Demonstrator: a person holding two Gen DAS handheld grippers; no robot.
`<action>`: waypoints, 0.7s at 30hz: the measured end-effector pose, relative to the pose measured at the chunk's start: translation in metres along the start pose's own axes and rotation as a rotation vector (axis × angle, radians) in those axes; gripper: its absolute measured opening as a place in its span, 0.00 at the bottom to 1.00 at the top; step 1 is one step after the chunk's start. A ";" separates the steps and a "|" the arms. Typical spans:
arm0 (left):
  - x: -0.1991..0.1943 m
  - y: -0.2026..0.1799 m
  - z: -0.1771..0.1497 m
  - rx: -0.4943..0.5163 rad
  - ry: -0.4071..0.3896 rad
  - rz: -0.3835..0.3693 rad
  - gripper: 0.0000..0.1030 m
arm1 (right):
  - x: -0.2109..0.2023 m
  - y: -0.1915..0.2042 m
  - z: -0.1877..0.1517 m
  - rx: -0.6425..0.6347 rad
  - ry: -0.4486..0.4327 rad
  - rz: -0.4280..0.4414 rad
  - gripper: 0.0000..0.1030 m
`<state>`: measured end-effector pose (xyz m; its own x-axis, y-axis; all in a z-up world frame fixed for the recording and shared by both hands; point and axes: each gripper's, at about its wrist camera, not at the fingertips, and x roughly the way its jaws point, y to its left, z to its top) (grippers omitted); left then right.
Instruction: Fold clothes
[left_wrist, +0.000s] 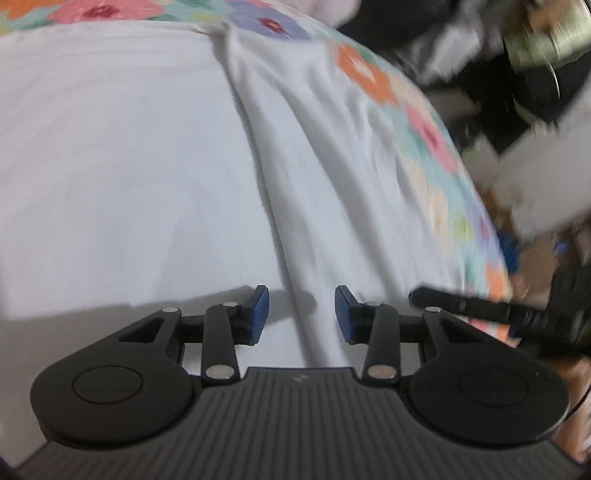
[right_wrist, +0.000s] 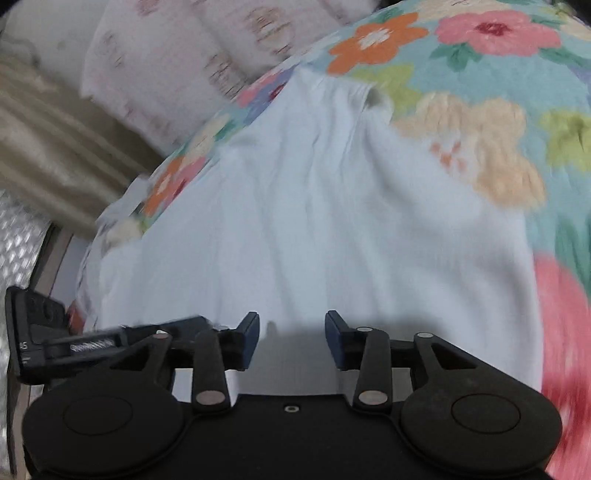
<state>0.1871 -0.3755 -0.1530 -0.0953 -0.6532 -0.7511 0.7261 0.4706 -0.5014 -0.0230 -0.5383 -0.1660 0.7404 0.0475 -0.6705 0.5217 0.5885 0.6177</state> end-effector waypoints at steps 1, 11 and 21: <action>0.001 -0.003 -0.011 0.002 0.006 -0.005 0.40 | -0.002 0.004 -0.009 -0.022 0.007 -0.027 0.46; -0.042 -0.042 -0.047 0.082 -0.128 0.080 0.02 | -0.038 0.025 -0.038 -0.162 -0.031 -0.039 0.05; -0.001 -0.023 -0.062 -0.037 -0.001 0.079 0.03 | -0.020 0.015 -0.062 -0.186 0.011 -0.207 0.05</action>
<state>0.1285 -0.3492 -0.1675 -0.0378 -0.6134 -0.7889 0.7055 0.5427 -0.4558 -0.0565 -0.4801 -0.1683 0.6208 -0.0811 -0.7798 0.5738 0.7247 0.3814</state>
